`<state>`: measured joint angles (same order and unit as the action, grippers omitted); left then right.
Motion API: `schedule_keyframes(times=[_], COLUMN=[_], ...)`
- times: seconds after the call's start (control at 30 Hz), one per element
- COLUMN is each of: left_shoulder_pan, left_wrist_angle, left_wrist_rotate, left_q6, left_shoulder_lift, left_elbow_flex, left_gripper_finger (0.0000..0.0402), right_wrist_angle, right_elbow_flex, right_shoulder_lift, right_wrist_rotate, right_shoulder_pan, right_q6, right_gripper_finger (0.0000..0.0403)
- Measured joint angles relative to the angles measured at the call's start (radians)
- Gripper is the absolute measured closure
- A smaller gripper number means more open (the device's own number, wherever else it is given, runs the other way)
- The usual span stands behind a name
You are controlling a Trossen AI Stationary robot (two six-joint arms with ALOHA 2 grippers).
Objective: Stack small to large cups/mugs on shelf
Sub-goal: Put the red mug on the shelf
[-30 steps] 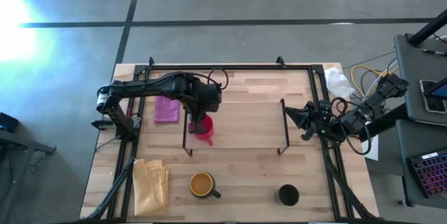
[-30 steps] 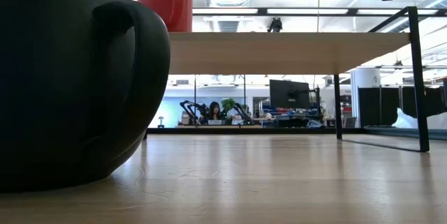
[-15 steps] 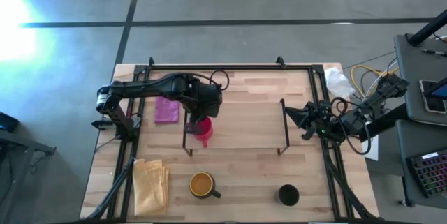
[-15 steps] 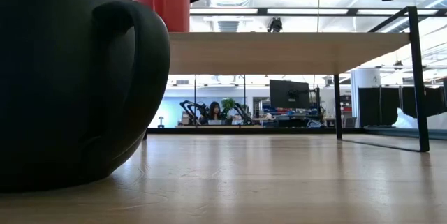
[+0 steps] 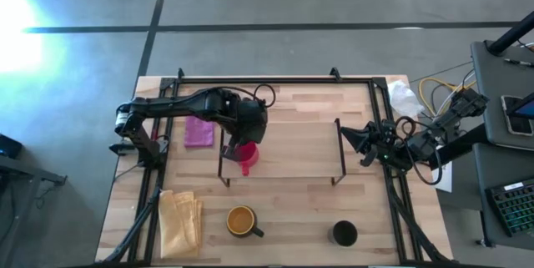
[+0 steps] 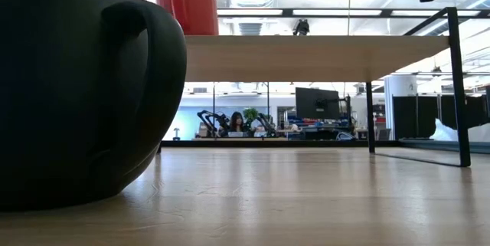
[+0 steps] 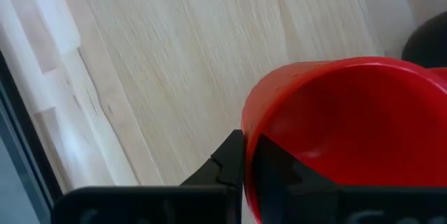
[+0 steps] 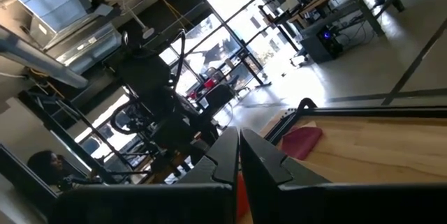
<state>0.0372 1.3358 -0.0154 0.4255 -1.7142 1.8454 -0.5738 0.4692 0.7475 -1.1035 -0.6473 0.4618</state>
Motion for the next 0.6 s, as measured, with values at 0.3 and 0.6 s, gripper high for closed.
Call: schedule_keyframes(times=[0.3,0.6], left_shoulder_pan=[0.000,0.001], left_wrist_angle=[-0.001,-0.017], left_wrist_rotate=[-0.020,-0.057], left_q6=[-0.007,-0.027], left_shoulder_lift=[0.000,-0.001], left_elbow_flex=[0.000,-0.002], left_gripper_finger=[0.0400,0.0347], right_wrist_angle=[0.000,0.000], right_elbow_flex=[0.000,0.000], right_shoulder_lift=[0.000,0.000], right_wrist_rotate=[0.001,0.002], right_shoulder_pan=[0.000,0.000], right_q6=[0.002,0.001], right_gripper_finger=[0.0394,0.0394])
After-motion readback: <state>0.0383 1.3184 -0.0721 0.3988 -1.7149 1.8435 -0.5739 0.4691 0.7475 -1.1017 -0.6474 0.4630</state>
